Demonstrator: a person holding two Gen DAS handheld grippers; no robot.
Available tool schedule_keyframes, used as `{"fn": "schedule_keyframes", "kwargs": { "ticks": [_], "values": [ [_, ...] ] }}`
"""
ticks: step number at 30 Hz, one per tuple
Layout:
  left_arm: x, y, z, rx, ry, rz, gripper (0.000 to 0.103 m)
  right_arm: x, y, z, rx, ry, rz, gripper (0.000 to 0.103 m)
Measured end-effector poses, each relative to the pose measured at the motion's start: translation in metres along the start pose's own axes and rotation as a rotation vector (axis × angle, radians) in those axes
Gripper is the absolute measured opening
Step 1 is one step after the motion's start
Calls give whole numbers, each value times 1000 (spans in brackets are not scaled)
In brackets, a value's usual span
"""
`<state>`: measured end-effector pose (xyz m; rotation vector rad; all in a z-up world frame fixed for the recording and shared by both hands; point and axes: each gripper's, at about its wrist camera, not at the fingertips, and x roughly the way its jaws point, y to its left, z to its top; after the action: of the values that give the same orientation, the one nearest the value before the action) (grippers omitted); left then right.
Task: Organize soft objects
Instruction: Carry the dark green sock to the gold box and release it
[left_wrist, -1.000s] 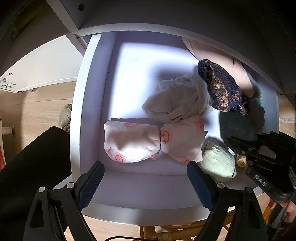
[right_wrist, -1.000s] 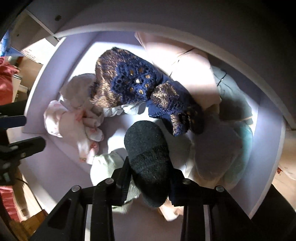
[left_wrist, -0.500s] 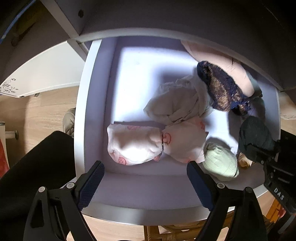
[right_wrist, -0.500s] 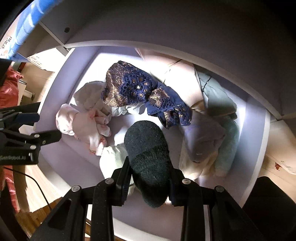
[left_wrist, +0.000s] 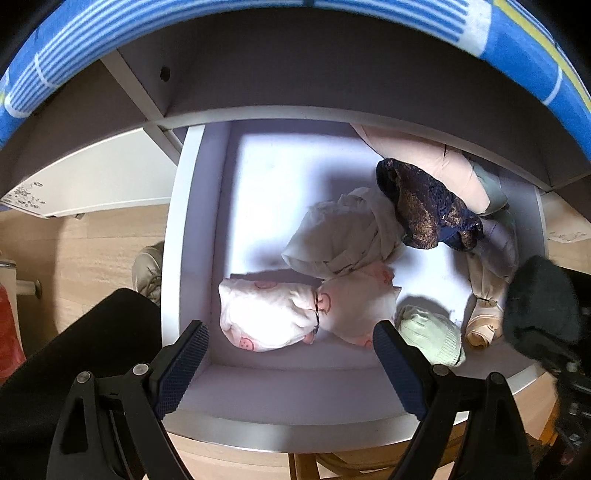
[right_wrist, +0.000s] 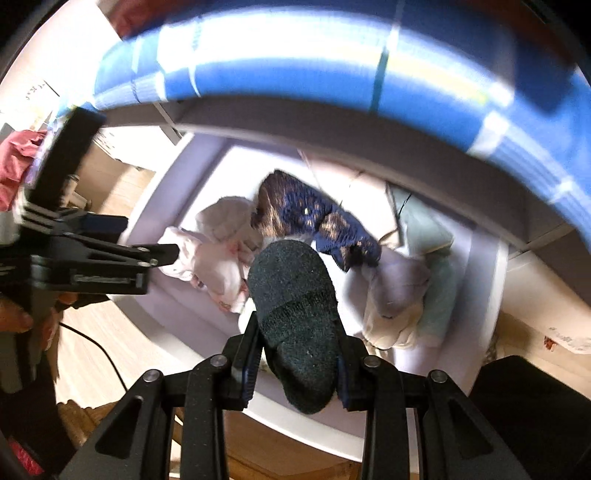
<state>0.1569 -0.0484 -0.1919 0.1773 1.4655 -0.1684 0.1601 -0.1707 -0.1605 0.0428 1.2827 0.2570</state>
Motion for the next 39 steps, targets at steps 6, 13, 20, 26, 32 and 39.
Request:
{"fn": "schedule_keyframes", "kwargs": {
  "ticks": [6, 13, 20, 26, 32, 39],
  "values": [
    [-14, -7, 5, 44, -66, 55, 92, -43, -6, -5, 28, -99, 13, 34],
    [-32, -12, 7, 81, -151, 94, 92, -83, -4, -6, 28, -188, 10, 34],
    [-22, -16, 5, 84, -91, 62, 92, -129, -10, 5, 35, -284, 11, 34],
    [-17, -19, 2, 102, -74, 69, 92, -175, -20, 33, 56, -387, 28, 34],
    [-8, -20, 2, 108, -30, 65, 92, -203, -33, 67, 92, -441, 106, 34],
    [5, -20, -1, 104, 31, 66, 92, -206, -52, 116, 120, -466, 14, 34]
  ]
}}
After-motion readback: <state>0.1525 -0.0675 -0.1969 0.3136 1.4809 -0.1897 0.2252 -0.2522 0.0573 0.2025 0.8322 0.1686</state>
